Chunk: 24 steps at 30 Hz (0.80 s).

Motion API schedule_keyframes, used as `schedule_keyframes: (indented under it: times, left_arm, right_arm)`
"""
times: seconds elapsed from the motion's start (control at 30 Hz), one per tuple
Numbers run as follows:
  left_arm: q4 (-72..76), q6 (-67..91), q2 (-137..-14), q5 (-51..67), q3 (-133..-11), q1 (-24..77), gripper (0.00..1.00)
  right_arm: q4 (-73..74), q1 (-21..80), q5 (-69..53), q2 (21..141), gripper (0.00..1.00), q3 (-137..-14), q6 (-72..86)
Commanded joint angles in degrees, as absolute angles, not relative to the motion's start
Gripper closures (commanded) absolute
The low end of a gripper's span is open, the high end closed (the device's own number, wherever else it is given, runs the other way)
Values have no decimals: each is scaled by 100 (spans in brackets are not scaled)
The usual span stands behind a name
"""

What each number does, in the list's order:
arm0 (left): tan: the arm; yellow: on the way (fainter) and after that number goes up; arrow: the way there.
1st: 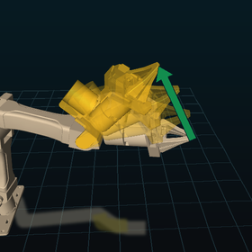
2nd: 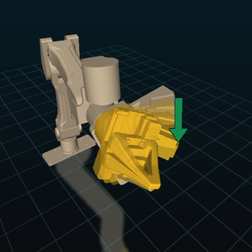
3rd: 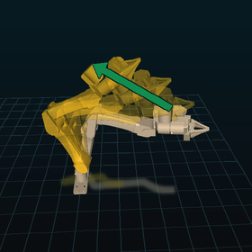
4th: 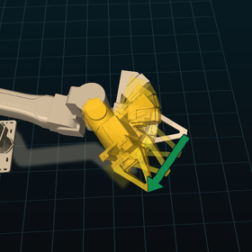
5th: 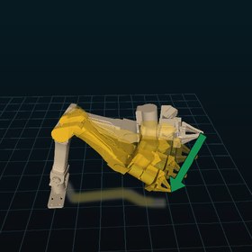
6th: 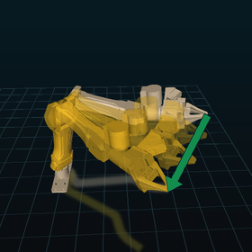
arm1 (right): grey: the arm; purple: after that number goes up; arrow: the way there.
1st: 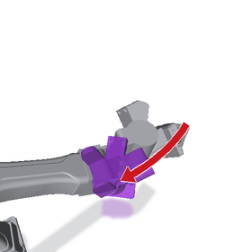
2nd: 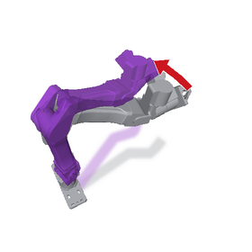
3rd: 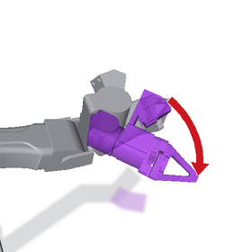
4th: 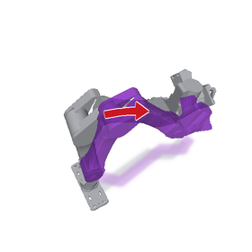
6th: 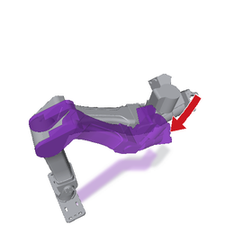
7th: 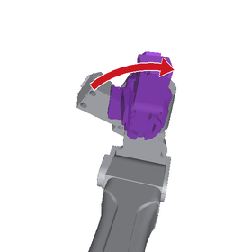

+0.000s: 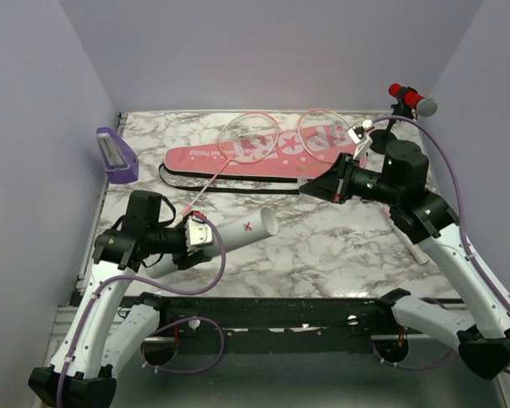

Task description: Pack up the badminton gear

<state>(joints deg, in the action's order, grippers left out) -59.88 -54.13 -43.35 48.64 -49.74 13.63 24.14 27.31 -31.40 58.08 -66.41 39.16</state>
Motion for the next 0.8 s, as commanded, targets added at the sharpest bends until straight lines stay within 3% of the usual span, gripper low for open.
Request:
schedule_keyframes:
  times: [0.0,0.33,0.77]
  left_arm:
    - [-5915,-5396,-4324,5045,-5054,1380,30]
    - [-5793,-5221,-4394,5045,-5142,1380,30]
    - [-5379,-4834,-4676,5080,-5317,1380,31]
  right_arm:
    - [1601,2716,-4762,5748,100,-6355,4297]
    - [168,2760,-5554,5660,100,-5880,5141]
    - [-45,3410,-5046,5950,100,-5766,5089]
